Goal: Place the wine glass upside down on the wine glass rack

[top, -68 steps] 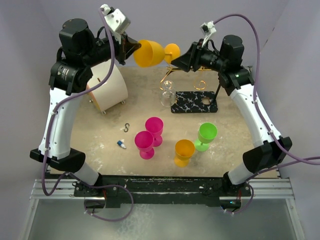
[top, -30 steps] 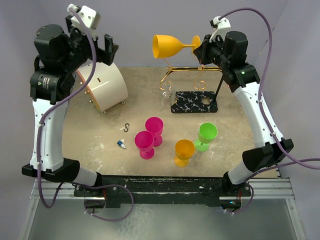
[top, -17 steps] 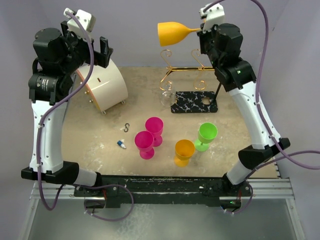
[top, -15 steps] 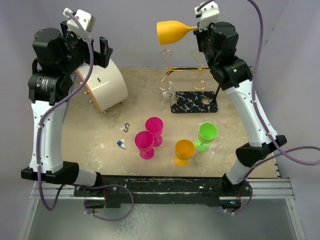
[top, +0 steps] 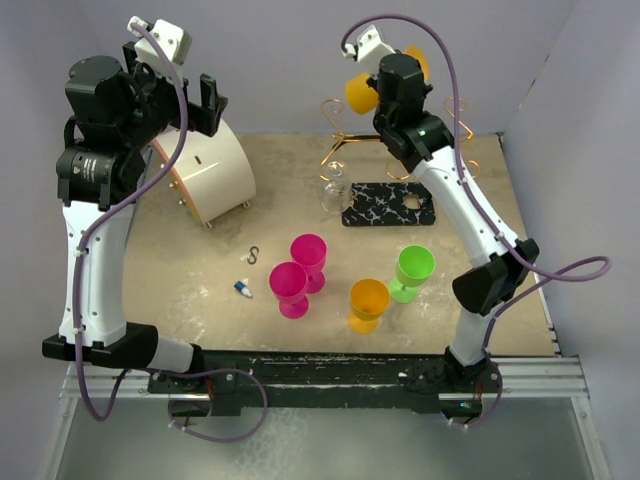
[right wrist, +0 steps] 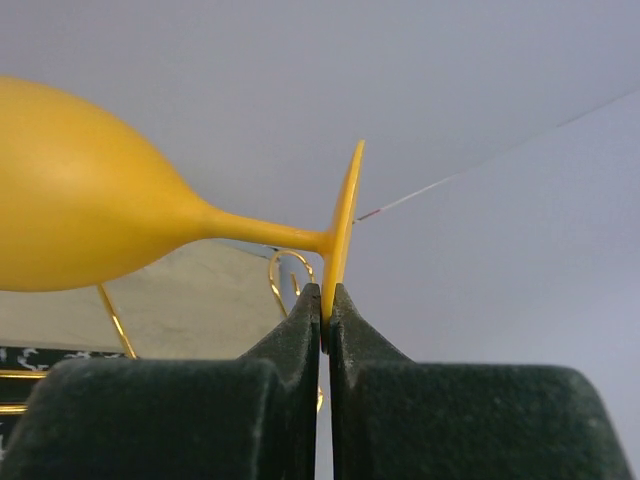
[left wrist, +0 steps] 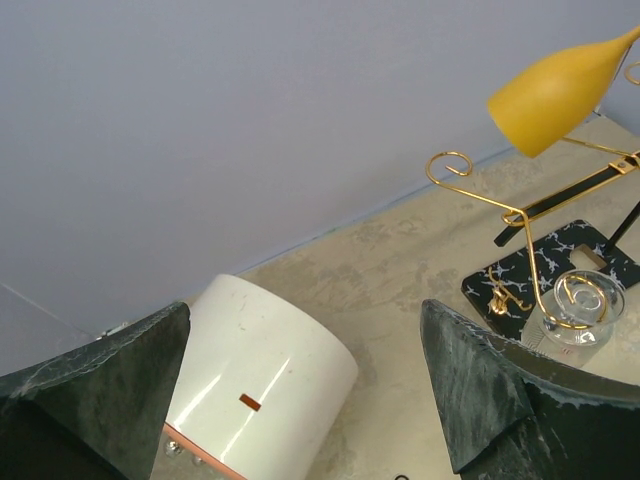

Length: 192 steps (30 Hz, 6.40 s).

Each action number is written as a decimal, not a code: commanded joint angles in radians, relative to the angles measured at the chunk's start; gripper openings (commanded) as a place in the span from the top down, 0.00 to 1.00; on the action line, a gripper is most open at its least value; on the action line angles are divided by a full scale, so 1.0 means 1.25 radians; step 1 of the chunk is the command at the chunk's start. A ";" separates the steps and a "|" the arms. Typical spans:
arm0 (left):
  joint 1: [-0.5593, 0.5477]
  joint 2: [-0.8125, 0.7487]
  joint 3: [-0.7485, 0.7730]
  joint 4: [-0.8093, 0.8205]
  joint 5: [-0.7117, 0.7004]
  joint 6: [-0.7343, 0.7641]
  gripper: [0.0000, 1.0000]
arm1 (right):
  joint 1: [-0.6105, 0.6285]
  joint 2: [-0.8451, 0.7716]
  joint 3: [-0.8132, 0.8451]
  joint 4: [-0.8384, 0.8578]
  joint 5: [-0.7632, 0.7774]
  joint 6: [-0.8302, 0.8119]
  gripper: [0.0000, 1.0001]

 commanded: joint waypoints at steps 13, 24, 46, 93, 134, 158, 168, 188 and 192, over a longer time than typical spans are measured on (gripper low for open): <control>0.007 -0.022 -0.006 0.033 0.043 -0.012 0.01 | 0.006 0.013 -0.088 0.169 -0.004 -0.235 1.00; 0.007 -0.029 -0.015 0.036 0.037 -0.020 0.01 | 0.005 -0.055 -0.348 0.424 -0.157 -0.472 1.00; 0.008 -0.074 -0.054 0.042 0.027 -0.014 0.01 | 0.005 -0.038 -0.270 0.227 -0.464 -0.431 1.00; 0.014 -0.102 -0.082 0.060 0.010 0.006 0.01 | 0.025 0.093 -0.113 0.181 -0.528 -0.533 1.00; 0.016 -0.102 -0.081 0.055 0.004 0.015 0.01 | 0.008 0.217 0.016 0.167 -0.441 -0.503 1.00; 0.022 -0.117 -0.097 0.062 0.022 0.002 0.01 | -0.009 0.124 -0.111 0.172 -0.438 -0.442 0.97; 0.030 -0.139 -0.136 0.076 0.026 0.002 0.01 | -0.009 0.090 -0.156 0.183 -0.430 -0.427 0.85; 0.031 -0.137 -0.226 0.007 0.148 0.063 0.01 | -0.011 -0.086 -0.339 0.225 -0.391 -0.353 0.60; 0.029 -0.109 -0.249 -0.053 0.263 0.106 0.01 | -0.019 -0.154 -0.367 0.230 -0.389 -0.311 0.50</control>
